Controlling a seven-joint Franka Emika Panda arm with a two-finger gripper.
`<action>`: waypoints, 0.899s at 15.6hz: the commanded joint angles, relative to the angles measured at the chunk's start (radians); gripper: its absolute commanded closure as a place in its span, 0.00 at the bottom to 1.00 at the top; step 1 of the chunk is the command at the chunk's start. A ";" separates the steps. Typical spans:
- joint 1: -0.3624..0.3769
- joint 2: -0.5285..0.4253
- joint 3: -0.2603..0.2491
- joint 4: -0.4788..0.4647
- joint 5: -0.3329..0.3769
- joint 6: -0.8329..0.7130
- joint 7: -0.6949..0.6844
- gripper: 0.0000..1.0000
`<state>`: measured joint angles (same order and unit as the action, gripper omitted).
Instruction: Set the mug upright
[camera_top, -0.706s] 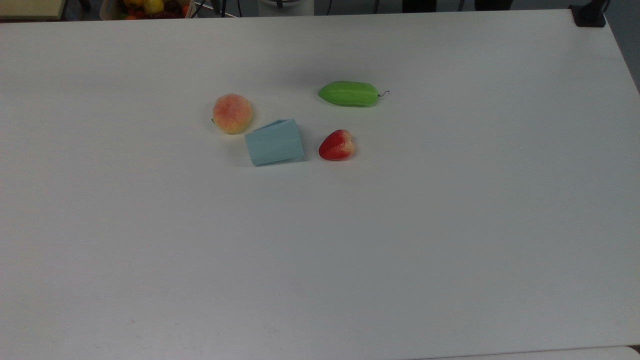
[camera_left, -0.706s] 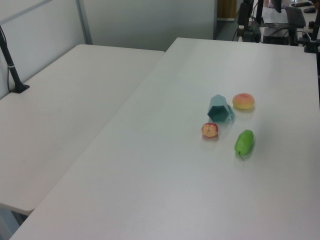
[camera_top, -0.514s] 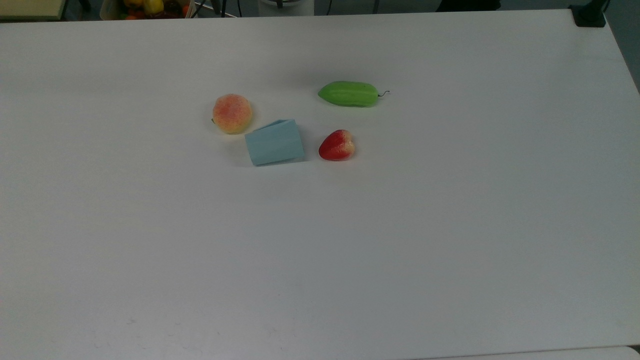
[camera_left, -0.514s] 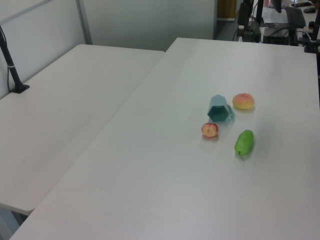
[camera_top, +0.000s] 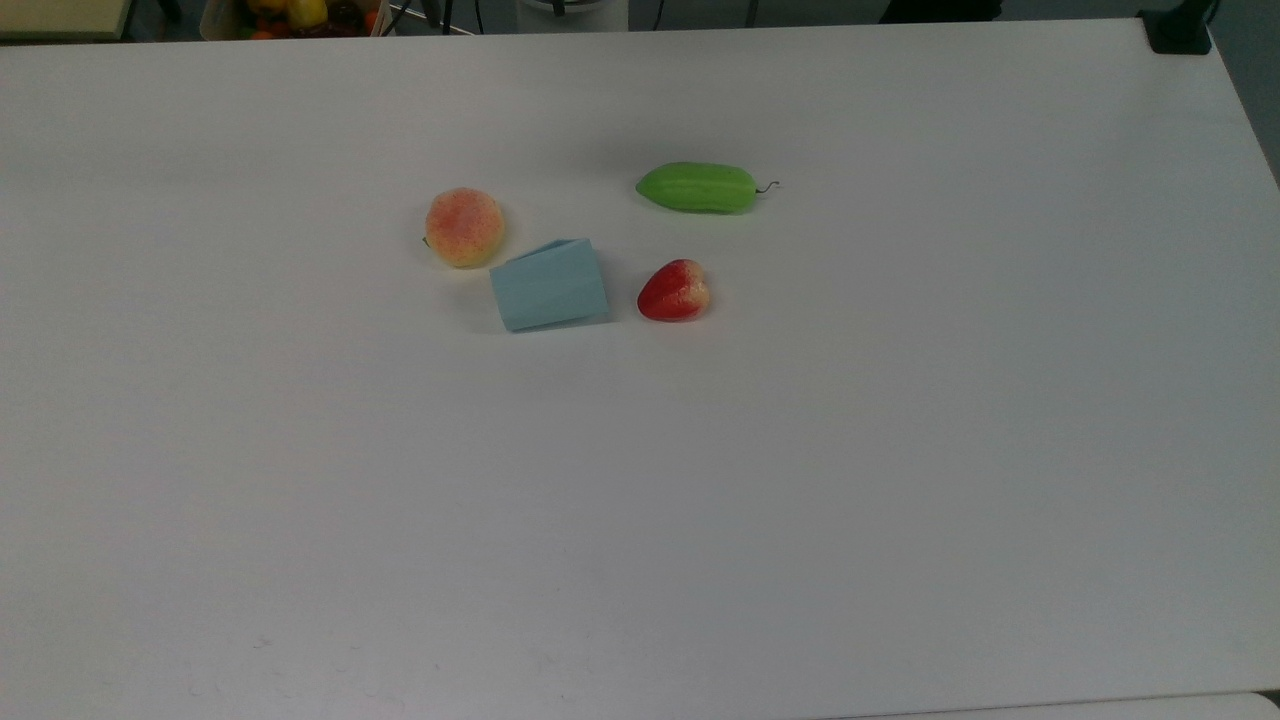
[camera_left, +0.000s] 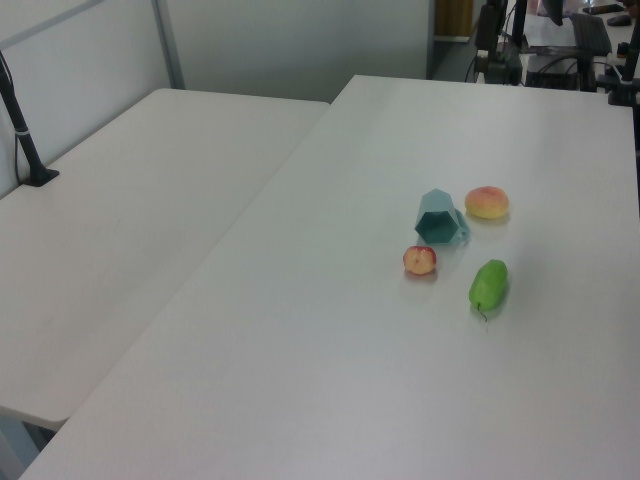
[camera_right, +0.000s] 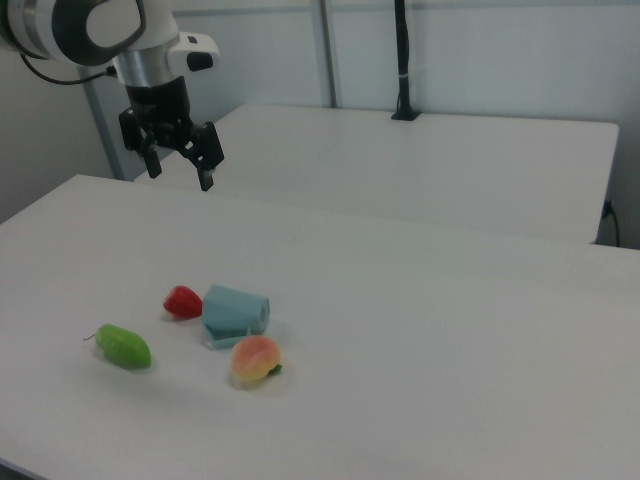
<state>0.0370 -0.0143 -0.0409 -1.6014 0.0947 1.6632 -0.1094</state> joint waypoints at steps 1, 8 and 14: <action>0.015 -0.021 -0.019 -0.014 0.007 -0.026 -0.016 0.00; 0.064 -0.009 -0.011 -0.008 -0.052 -0.017 -0.012 0.00; 0.141 0.025 0.060 0.014 -0.166 0.013 0.232 0.00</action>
<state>0.1335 -0.0105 -0.0362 -1.5994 0.0325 1.6563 -0.0388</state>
